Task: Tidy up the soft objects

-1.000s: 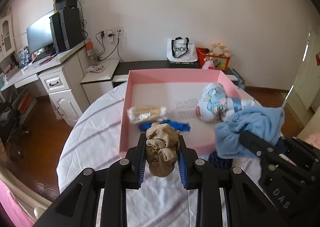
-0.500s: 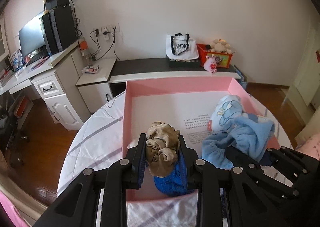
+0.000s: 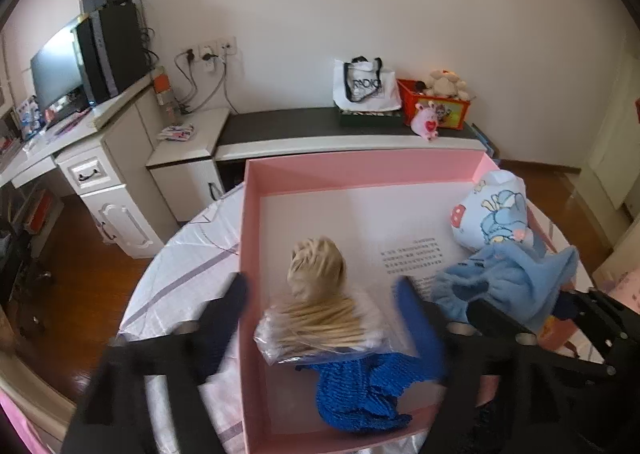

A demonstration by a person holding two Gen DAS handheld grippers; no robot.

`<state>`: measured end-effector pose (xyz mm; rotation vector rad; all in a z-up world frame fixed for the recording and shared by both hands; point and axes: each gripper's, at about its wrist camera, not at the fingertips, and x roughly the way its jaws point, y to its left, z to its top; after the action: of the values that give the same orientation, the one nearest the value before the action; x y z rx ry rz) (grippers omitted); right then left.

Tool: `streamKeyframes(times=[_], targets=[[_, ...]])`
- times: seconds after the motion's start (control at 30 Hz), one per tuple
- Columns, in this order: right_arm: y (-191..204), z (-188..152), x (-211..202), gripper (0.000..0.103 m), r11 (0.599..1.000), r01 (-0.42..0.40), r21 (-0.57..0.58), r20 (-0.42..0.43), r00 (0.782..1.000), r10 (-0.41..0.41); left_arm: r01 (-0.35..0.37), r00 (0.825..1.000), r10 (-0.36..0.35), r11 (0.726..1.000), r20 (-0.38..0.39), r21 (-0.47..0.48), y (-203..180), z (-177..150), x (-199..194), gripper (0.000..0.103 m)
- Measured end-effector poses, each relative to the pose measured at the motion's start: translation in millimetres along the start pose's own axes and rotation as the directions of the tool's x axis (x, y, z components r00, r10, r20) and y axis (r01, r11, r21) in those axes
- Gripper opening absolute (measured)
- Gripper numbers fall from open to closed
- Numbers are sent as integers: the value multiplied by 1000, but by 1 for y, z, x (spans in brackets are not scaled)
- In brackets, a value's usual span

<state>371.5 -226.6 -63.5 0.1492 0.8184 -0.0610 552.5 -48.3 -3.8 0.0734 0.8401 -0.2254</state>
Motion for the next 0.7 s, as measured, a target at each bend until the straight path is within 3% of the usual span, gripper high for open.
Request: streamKeyframes(times=[0.13,0.2,0.4,0.5,0.7], targets=[[-2,-1,-5,65,1000,-2,7,3,1000,2,-45,998,45,999,35,-2,-2,-1,3,94],[-3,-1,-7,75,1000,3,13,6,1000,-3,-62,997,62,998,47,-5,-5,-7,1,96],[-2,0,-14,92,999,49,4,23,999,-49,-50,997,52,998,52,-36,-7,-27,-7,98],[-2,-1,-17,97,998,69,0,34,997,-69,-54,997,56,998,59,-40,-6,-32,-14,99],[-5,-1,-22,97,995,103,10,42,994,-104,-73,995,76,996,70,-49,-7,-36,-30,100]])
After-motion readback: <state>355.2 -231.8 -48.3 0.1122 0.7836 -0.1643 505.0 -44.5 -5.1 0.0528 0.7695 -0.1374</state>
